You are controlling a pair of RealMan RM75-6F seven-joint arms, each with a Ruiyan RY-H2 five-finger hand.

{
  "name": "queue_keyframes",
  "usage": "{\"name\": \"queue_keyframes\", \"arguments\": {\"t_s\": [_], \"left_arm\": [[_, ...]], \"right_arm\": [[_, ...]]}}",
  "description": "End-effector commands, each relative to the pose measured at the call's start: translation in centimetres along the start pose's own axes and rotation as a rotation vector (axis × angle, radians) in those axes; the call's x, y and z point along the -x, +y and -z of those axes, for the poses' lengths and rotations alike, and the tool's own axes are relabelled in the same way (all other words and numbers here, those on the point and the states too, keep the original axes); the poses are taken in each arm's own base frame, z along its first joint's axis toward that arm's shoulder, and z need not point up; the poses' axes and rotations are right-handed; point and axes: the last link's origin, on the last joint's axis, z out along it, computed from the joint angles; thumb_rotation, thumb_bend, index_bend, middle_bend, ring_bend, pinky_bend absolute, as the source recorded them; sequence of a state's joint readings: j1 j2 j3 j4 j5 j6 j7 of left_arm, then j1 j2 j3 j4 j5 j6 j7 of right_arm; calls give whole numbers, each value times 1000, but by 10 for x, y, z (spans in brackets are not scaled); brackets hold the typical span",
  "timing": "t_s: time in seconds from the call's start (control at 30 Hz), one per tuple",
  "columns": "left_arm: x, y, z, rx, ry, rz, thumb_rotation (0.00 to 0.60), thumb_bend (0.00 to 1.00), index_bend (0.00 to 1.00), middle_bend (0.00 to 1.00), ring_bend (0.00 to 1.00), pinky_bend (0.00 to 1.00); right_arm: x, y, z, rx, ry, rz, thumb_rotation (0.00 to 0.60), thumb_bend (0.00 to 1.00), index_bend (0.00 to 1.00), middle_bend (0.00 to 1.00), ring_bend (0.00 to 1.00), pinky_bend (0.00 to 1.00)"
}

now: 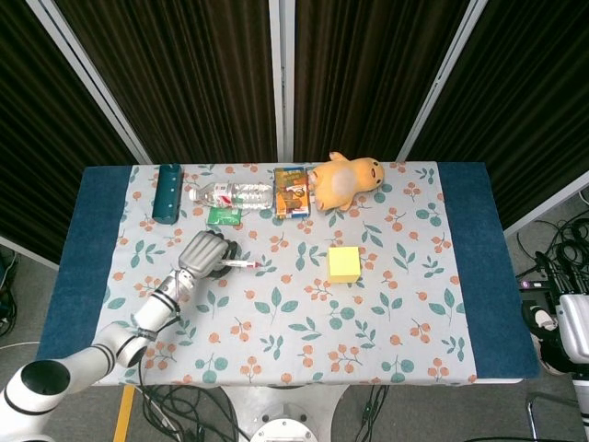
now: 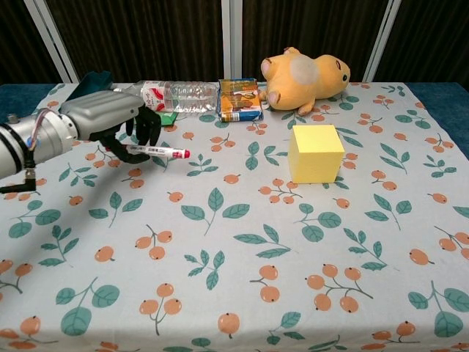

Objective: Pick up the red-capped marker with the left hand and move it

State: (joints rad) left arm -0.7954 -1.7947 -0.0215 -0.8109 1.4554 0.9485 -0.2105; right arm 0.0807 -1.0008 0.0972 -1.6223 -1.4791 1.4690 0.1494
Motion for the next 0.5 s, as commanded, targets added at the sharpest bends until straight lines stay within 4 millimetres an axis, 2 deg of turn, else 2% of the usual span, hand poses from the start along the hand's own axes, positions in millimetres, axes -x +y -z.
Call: {"name": "queue_keyframes", "arguments": {"t_s": [0.03, 0.17, 0.23, 0.37, 0.5], "left_arm": [[5, -7, 10, -24, -33, 17, 600, 452, 563, 548, 381, 423], [3, -10, 16, -49, -35, 56, 600, 448, 383, 376, 249, 387], [-2, -12, 19, -54, -18, 59, 600, 443, 342, 338, 223, 376], [-15, -22, 31, -87, 18, 69, 600, 417, 306, 319, 210, 364], [-37, -51, 58, -190, 77, 83, 600, 409, 306, 301, 201, 346]], "right_arm": [[0, -1, -1, -5, 0, 1, 600, 301, 57, 165, 53, 166], [0, -3, -2, -10, 1, 0, 600, 301, 57, 165, 53, 166], [-1, -3, -2, -7, 2, -1, 600, 301, 57, 166, 53, 166], [-2, -2, -1, 1, 3, -10, 600, 301, 57, 166, 53, 166], [-2, 2, -2, 7, -6, -15, 600, 302, 57, 165, 53, 166]]}}
